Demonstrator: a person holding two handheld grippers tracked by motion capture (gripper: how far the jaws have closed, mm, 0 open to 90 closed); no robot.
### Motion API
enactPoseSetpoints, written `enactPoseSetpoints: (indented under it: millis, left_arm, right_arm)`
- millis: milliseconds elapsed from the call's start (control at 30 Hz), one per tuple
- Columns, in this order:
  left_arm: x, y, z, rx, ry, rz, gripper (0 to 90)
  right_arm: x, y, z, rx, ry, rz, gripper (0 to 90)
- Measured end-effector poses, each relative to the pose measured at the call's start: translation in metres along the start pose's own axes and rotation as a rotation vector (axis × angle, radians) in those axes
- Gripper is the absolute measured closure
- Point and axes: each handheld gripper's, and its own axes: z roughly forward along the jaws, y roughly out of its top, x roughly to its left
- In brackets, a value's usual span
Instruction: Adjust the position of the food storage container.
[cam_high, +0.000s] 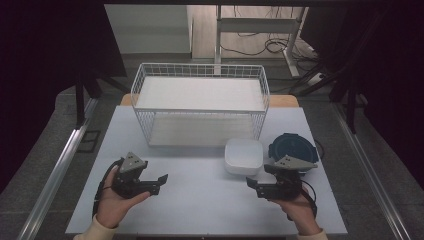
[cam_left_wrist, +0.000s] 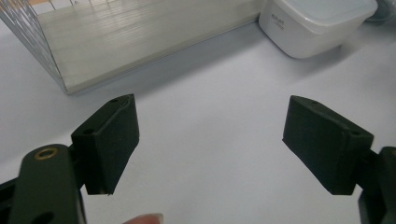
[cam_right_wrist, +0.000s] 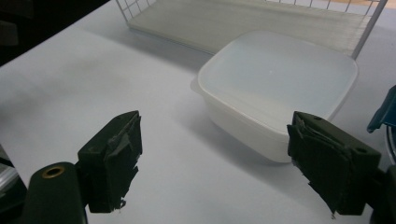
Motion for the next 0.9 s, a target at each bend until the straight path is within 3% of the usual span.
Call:
enactPoseSetpoints:
  millis: [233, 433, 633, 833, 900]
  left_arm:
    - [0.002, -0.002, 0.004, 0.015, -0.01, -0.01, 18.3]
    - [-0.002, -0.006, 0.007, 0.035, -0.013, -0.008, 17.8]
    - [-0.003, -0.008, 0.012, 0.049, -0.02, -0.014, 17.9]
    - [-0.006, -0.012, 0.018, 0.07, -0.041, 0.001, 17.6]
    - [-0.005, -0.013, 0.017, 0.072, -0.044, 0.002, 17.8]
  right_arm:
    - [0.001, -0.002, 0.002, 0.005, -0.009, -0.016, 17.4]
    - [0.002, 0.004, -0.006, 0.011, 0.033, -0.05, 19.8]
    - [-0.008, 0.014, -0.011, 0.013, 0.049, -0.014, 24.2]
    - [-0.017, 0.031, -0.015, 0.056, -0.009, -0.01, 29.2]
    - [-0.024, 0.038, -0.017, 0.077, -0.048, -0.012, 31.9]
